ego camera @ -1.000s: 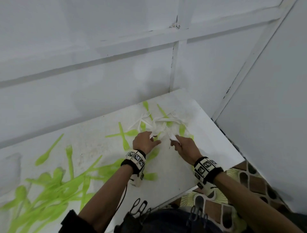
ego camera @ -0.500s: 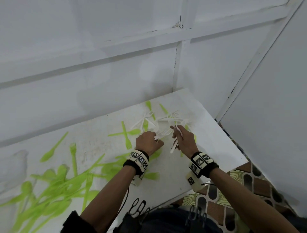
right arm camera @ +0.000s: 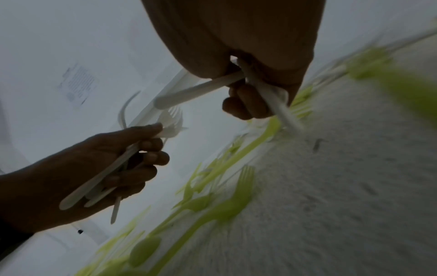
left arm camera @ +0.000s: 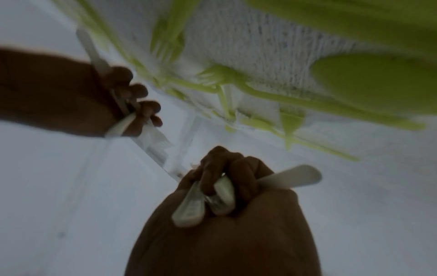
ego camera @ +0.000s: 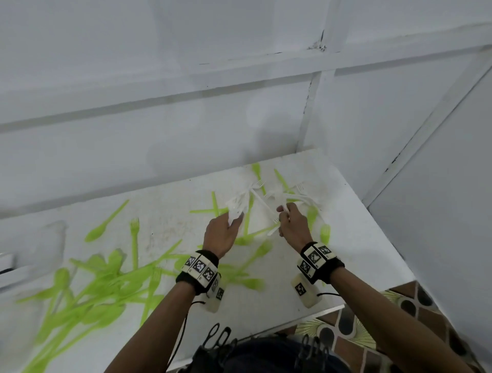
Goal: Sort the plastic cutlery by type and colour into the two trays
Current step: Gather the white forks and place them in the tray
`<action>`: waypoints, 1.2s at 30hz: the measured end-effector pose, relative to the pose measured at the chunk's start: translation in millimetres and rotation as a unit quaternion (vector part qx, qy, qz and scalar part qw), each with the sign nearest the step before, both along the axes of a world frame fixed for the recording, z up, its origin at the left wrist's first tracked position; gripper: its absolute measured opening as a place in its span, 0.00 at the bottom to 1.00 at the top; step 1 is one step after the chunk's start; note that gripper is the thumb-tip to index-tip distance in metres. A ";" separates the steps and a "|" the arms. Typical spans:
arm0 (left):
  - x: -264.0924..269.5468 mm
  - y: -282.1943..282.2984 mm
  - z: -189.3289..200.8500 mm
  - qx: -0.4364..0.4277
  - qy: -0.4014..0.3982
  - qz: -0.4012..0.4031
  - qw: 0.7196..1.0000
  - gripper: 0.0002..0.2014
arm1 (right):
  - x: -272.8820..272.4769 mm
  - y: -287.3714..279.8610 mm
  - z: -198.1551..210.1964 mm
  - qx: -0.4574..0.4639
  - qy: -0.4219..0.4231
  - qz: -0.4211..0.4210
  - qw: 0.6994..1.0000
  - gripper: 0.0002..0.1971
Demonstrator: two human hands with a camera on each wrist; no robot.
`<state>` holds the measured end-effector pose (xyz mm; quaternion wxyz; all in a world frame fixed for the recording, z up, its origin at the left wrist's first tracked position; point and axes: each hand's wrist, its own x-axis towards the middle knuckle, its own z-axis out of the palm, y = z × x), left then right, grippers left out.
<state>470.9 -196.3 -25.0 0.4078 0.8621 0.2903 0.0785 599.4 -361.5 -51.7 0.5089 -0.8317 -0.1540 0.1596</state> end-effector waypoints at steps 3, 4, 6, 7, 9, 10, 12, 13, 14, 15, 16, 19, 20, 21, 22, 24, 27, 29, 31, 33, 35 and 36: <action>-10.1 14.9 1.4 -0.129 -0.076 0.047 0.988 0.26 | -1.5 23.5 5.7 -0.039 -0.038 0.025 0.998 0.07; -13.1 17.8 4.3 -0.137 -0.090 0.052 0.985 0.26 | -0.9 33.0 7.8 -0.043 -0.043 0.039 0.997 0.07; -19.8 21.6 11.0 -0.126 -0.100 0.051 0.986 0.27 | 2.1 51.4 9.1 -0.073 -0.054 0.073 0.993 0.09; -23.1 22.8 13.1 -0.129 -0.107 0.055 0.984 0.27 | 3.3 60.0 7.7 -0.098 -0.059 0.090 0.989 0.10; -29.1 25.5 14.7 -0.160 -0.139 0.076 0.974 0.26 | 3.2 73.8 5.6 -0.144 -0.072 0.124 0.979 0.10; -31.7 27.7 14.2 -0.178 -0.148 0.085 0.969 0.25 | 1.5 79.3 5.4 -0.158 -0.081 0.137 0.975 0.11; -36.7 32.5 14.2 -0.184 -0.150 0.099 0.966 0.25 | -0.2 89.4 6.3 -0.176 -0.110 0.143 0.968 0.12; -38.9 33.6 15.9 -0.185 -0.144 0.098 0.967 0.27 | 0.2 93.7 8.0 -0.187 -0.142 0.139 0.962 0.10; -40.6 35.0 16.2 -0.197 -0.142 0.092 0.966 0.27 | 1.8 99.4 10.6 -0.204 -0.178 0.141 0.952 0.07; -42.0 35.7 17.3 -0.220 -0.148 0.081 0.961 0.27 | 4.9 104.9 13.5 -0.222 -0.210 0.152 0.940 0.06; -43.5 36.5 18.0 -0.248 -0.159 0.070 0.953 0.26 | 9.0 110.8 17.4 -0.240 -0.234 0.172 0.926 0.08; -49.1 41.8 16.9 -0.291 -0.174 0.072 0.938 0.23 | 25.7 122.2 26.3 -0.282 -0.259 0.260 0.887 0.12; -50.9 43.3 14.9 -0.293 -0.180 0.077 0.936 0.22 | 31.2 123.6 28.3 -0.298 -0.264 0.291 0.870 0.12; -52.7 44.7 13.5 -0.294 -0.181 0.082 0.935 0.21 | 35.6 124.0 29.5 -0.312 -0.269 0.324 0.852 0.13; -54.2 46.4 12.1 -0.294 -0.176 0.086 0.935 0.21 | 39.1 124.0 29.9 -0.324 -0.275 0.353 0.834 0.13; -55.6 49.0 8.9 -0.302 -0.157 0.085 0.937 0.20 | 43.2 121.9 27.2 -0.342 -0.298 0.395 0.799 0.14; -59.1 51.9 1.6 -0.343 -0.139 0.066 0.927 0.19 | 45.6 117.4 23.0 -0.352 -0.328 0.417 0.771 0.14; -62.5 52.5 -2.2 -0.388 -0.139 0.051 0.910 0.19 | 46.3 115.0 23.0 -0.357 -0.334 0.423 0.763 0.16; -64.5 51.1 -2.4 -0.401 -0.123 0.033 0.907 0.18 | 45.6 112.8 24.7 -0.365 -0.332 0.437 0.752 0.17; -64.8 49.3 -0.4 -0.372 -0.101 0.014 0.923 0.14 | 44.8 111.1 26.7 -0.372 -0.334 0.451 0.740 0.16; -66.0 48.9 0.6 -0.339 -0.082 -0.002 0.937 0.12 | 43.2 109.2 28.5 -0.369 -0.332 0.457 0.738 0.15; -66.8 49.0 0.3 -0.331 -0.081 -0.008 0.940 0.13 | 42.5 107.7 28.9 -0.363 -0.327 0.459 0.742 0.15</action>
